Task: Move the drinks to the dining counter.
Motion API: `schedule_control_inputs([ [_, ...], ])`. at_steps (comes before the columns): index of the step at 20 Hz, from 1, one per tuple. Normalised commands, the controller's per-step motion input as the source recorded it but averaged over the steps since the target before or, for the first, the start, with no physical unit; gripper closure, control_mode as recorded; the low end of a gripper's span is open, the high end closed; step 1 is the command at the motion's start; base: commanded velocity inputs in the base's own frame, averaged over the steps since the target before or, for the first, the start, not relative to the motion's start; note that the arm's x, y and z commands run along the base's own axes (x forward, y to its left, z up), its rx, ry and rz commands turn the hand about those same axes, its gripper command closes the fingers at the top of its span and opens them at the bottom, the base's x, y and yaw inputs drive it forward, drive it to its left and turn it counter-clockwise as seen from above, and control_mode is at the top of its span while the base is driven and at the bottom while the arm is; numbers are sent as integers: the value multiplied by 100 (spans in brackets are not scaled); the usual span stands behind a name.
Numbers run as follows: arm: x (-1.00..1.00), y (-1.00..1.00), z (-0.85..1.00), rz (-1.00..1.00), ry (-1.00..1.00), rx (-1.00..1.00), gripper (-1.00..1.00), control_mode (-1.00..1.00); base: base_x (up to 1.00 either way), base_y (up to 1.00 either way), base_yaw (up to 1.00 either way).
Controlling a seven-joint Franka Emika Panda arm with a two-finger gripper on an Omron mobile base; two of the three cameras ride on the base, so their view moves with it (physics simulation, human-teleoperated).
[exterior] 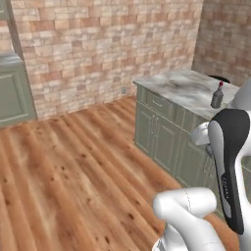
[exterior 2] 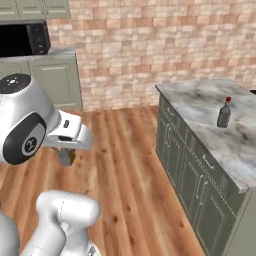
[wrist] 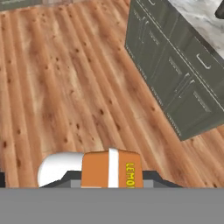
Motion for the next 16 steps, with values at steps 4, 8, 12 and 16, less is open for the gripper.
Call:
schedule_control_inputs([
  [4, 0, 0, 0, 0, 0, 0, 100, 100, 20, 0, -35],
  [8, 0, 0, 0, 0, 0, 0, 100, 100, 44, 0, -32],
  [12, 0, 0, 0, 0, 0, 0, 100, 100, 60, 0, -25],
  [16, 0, 0, 0, 0, 0, 0, 100, 100, 68, 0, -21],
])
